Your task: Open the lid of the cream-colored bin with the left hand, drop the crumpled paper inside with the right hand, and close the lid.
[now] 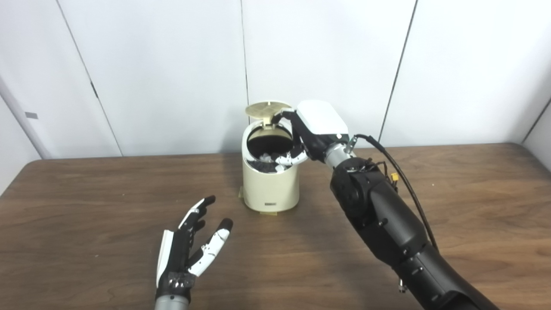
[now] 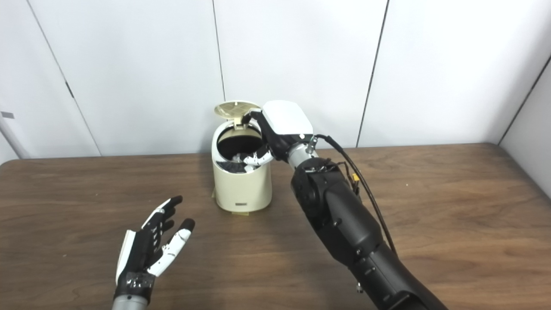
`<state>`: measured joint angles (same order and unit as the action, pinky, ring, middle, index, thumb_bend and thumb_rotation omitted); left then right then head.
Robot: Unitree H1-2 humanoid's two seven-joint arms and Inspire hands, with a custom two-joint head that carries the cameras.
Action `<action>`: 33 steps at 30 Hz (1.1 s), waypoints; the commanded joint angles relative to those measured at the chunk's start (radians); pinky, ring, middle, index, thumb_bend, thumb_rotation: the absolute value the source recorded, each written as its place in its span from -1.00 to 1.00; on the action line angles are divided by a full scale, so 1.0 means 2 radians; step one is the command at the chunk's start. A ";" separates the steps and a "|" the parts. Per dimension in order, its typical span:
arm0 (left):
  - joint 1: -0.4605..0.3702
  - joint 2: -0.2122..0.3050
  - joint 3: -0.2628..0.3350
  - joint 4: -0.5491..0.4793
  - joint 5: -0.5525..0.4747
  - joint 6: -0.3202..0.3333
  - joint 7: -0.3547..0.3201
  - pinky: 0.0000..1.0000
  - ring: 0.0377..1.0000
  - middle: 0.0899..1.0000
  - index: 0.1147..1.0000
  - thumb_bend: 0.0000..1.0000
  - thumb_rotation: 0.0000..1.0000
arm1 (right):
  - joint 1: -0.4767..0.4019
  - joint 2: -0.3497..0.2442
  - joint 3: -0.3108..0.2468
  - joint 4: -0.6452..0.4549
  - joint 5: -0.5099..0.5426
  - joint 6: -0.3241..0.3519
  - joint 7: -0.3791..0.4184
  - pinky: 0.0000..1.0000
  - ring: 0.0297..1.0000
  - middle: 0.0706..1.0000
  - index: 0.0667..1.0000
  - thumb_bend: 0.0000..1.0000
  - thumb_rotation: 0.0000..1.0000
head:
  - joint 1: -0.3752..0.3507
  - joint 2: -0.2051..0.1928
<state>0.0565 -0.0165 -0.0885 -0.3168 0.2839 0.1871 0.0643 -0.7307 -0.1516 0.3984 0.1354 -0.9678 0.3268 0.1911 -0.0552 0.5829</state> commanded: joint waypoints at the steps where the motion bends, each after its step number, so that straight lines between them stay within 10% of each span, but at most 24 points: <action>1: -0.009 -0.006 -0.002 -0.016 0.001 -0.011 0.003 0.80 0.85 0.85 0.77 0.37 0.15 | -0.019 0.000 0.003 -0.011 -0.004 0.001 0.003 -0.83 -0.82 -0.72 0.51 1.00 -0.35 | -0.001 0.000; 16: -0.012 -0.006 -0.001 -0.013 0.000 -0.010 0.002 0.80 0.85 0.84 0.76 0.37 0.17 | -0.011 -0.004 0.001 -0.031 -0.001 -0.020 -0.032 -0.79 -0.81 -0.70 0.43 1.00 -0.46 | -0.001 0.001; 19: -0.013 -0.006 0.000 -0.012 -0.003 -0.008 0.001 0.78 0.83 0.82 0.75 0.37 0.16 | -0.003 0.002 -0.013 -0.031 0.014 -0.034 -0.067 -0.49 -0.35 -0.15 0.31 0.87 -0.85 | -0.001 0.000; 22: -0.014 -0.007 0.002 -0.011 -0.006 -0.006 0.002 0.78 0.83 0.81 0.76 0.40 0.17 | 0.005 0.008 -0.022 -0.033 0.023 -0.042 -0.087 -0.28 -0.29 -0.04 0.15 0.12 -0.99 | 0.000 0.000; 33: -0.014 -0.006 0.001 -0.008 -0.005 -0.009 0.001 0.80 0.84 0.81 0.75 0.40 0.16 | 0.021 -0.005 -0.034 -0.055 0.025 -0.054 -0.103 -0.44 -0.32 -0.07 0.02 0.02 -1.00 | -0.001 0.001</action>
<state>0.0543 -0.0181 -0.0841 -0.3163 0.2762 0.1872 0.0641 -0.6537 -0.1522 0.3521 0.0672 -0.9201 0.2402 0.0143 -0.0568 0.5844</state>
